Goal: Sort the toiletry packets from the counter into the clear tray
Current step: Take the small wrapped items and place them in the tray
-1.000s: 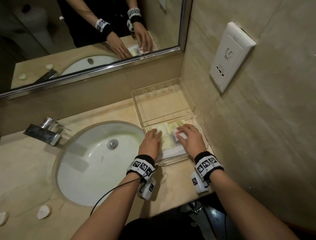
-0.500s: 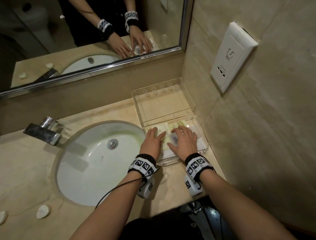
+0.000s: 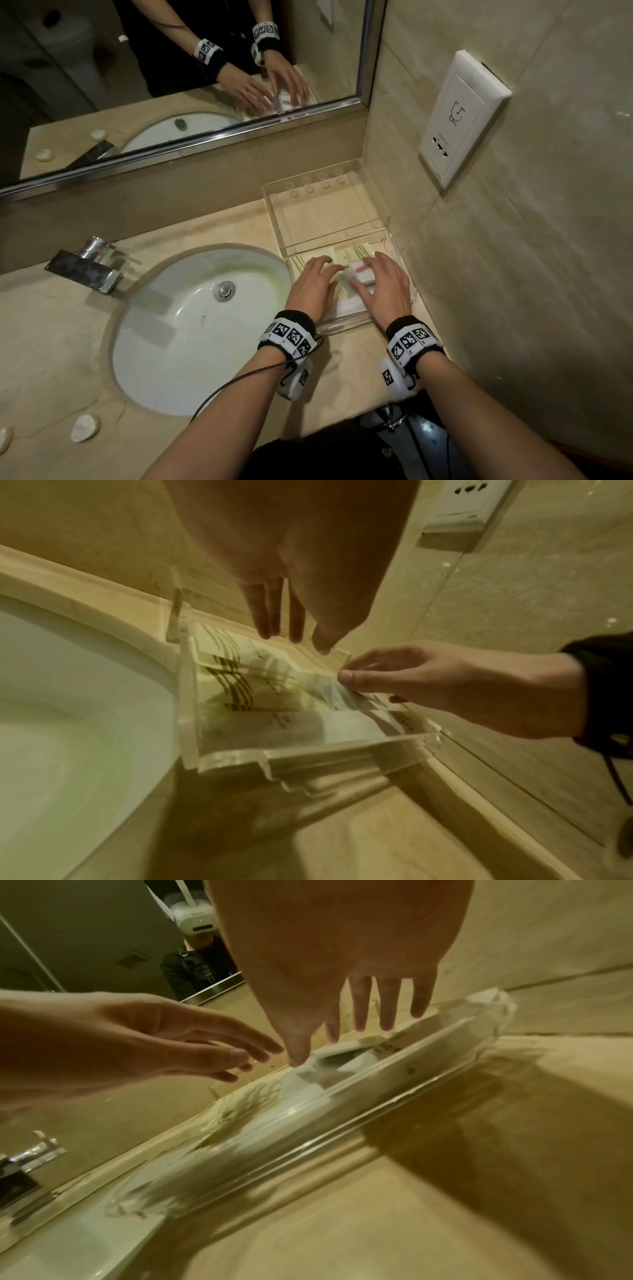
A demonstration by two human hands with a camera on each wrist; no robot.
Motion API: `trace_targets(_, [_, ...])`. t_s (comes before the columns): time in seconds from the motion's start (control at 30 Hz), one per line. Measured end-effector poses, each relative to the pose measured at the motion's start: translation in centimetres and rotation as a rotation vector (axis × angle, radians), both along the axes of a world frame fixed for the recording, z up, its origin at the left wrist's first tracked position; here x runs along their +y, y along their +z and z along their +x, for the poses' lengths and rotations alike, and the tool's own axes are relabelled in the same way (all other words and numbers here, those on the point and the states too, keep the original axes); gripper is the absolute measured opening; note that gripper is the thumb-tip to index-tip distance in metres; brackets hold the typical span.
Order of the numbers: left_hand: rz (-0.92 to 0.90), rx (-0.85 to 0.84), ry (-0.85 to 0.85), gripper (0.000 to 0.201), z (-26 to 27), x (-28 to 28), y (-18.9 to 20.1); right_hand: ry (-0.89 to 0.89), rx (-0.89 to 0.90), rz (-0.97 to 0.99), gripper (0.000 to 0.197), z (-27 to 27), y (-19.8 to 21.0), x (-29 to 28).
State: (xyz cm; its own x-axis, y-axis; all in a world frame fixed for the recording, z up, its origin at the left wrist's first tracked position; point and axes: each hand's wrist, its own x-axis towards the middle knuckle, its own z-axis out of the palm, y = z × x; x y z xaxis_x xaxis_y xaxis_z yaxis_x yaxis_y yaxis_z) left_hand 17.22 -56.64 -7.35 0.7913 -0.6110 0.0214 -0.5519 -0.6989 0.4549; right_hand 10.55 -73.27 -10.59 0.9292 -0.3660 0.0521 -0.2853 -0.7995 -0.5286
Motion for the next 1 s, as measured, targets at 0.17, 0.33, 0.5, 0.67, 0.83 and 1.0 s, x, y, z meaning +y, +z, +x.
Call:
trace_targets(0.17, [0.029,0.011,-0.105,0.032,-0.7,-0.9,-0.3,0.001,0.036,0.069,0.043,-0.3,-0.6,-0.1])
trace_targets(0.33, [0.076,0.045,-0.109,0.033,-0.6,-0.8,-0.7,0.007,0.031,0.091,0.037,-0.3,-0.5,0.0])
trace_targets(0.5, [0.049,0.07,-0.096,0.032,-0.5,-0.8,-0.6,0.018,0.044,0.064,0.03,-0.4,-0.5,-0.1])
trace_targets(0.67, [0.067,0.042,-0.129,0.029,-0.7,-1.0,-0.2,0.0,0.101,0.037,0.037,-0.5,-0.1,0.0])
trace_targets(0.83, [0.061,0.021,-0.108,0.028,-0.5,-0.5,-0.5,-0.004,0.115,-0.029,0.057,-0.2,0.7,-0.2])
trace_targets(1.0, [0.052,0.004,-0.085,0.029,-0.2,0.1,-0.8,0.04,0.332,-0.127,0.082,1.7,1.4,-1.6])
